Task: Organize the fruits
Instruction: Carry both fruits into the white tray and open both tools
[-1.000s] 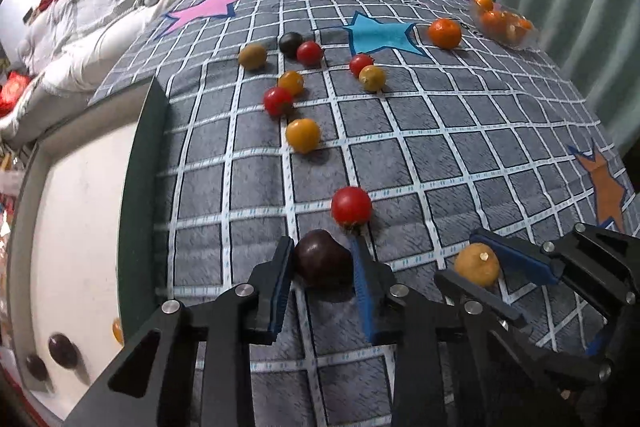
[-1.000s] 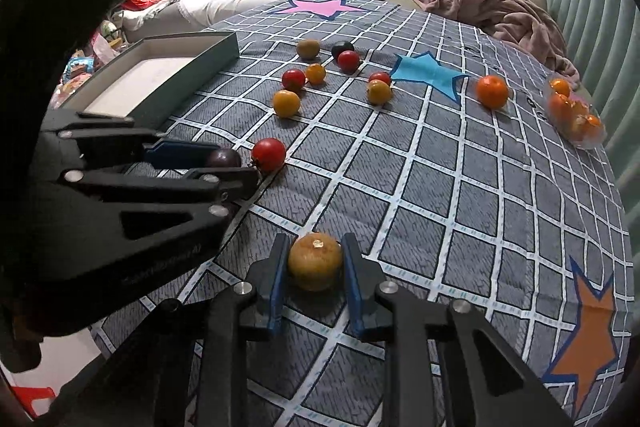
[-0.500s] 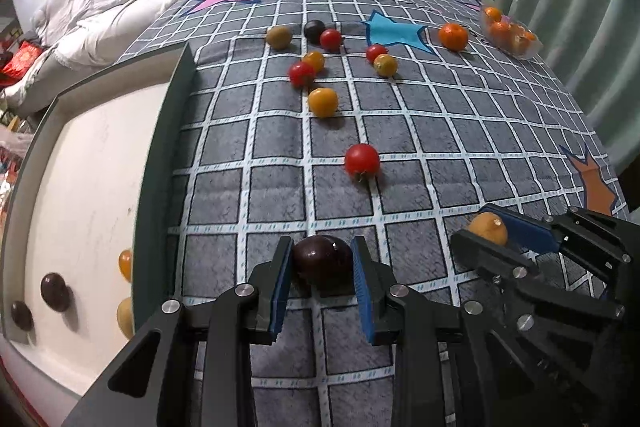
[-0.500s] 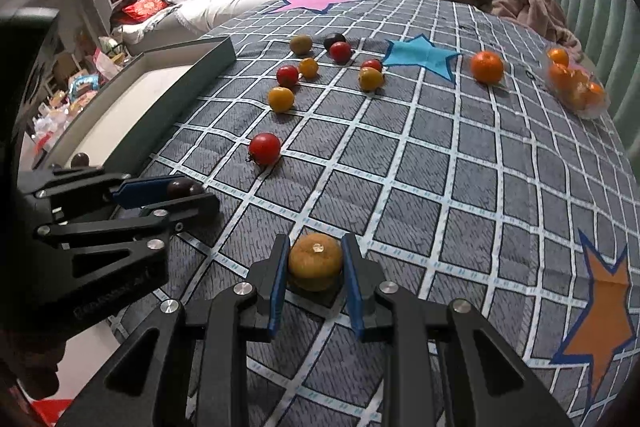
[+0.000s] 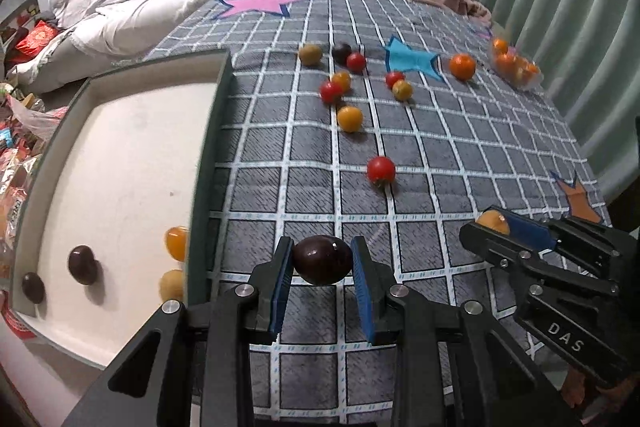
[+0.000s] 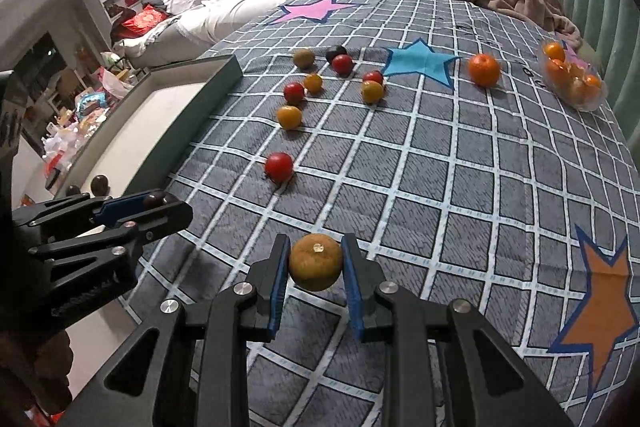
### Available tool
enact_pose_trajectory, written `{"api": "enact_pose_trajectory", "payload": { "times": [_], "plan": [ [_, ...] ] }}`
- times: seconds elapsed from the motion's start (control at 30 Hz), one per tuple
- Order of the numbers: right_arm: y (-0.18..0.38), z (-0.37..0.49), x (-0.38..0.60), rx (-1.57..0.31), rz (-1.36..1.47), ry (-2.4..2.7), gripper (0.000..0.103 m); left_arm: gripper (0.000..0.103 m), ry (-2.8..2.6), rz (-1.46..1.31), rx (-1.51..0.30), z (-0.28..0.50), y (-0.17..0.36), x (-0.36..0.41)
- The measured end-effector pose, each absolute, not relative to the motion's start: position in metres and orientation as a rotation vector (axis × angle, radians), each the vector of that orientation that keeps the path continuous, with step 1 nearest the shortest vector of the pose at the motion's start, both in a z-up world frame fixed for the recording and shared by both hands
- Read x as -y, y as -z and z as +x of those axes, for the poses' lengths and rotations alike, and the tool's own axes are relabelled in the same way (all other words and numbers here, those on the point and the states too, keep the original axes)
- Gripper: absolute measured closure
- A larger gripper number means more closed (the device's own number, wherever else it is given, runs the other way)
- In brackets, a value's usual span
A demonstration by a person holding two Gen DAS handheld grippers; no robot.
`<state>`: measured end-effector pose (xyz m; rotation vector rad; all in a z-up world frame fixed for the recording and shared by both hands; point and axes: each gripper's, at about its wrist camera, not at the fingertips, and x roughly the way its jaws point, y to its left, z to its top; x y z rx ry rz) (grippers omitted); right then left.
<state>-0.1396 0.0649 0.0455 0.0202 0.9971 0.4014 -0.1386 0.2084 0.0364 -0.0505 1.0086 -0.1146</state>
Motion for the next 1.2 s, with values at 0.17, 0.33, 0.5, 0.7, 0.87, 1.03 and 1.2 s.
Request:
{"api": "enact_pose_trajectory", "payload": {
  "times": [0.17,0.33,0.5,0.7,0.87,1.03,1.2],
  "plan": [
    [-0.056,-0.138,-0.074,-0.988,0.015,-0.422,0.075,0.072,0.099,-0.065,-0.973,-0.144,-0.05,-0.221],
    [-0.067,-0.134,-0.089,-0.988,0.022,-0.455,0.075,0.072,0.071,-0.065,-0.956,-0.147,-0.058,-0.236],
    [-0.075,-0.131,-0.11,-0.984,0.006,-0.492,0.075,0.072,0.036,-0.078,-0.943,-0.15,-0.062,-0.257],
    [-0.086,-0.126,-0.144,-0.974,-0.032,-0.543,0.075,0.073,-0.04,-0.082,-0.931,-0.15,-0.064,-0.287],
    [-0.087,-0.119,-0.17,-0.984,-0.051,-0.58,0.075,0.072,-0.097,-0.09,-0.923,-0.145,-0.062,-0.312],
    [-0.089,-0.109,-0.195,-0.993,-0.075,-0.612,0.075,0.072,-0.152,-0.112,-0.93,-0.136,-0.059,-0.338],
    [-0.085,-0.096,-0.22,-1.01,-0.092,-0.641,0.075,0.072,-0.2,-0.129,-0.942,-0.123,-0.053,-0.36]
  ]
}}
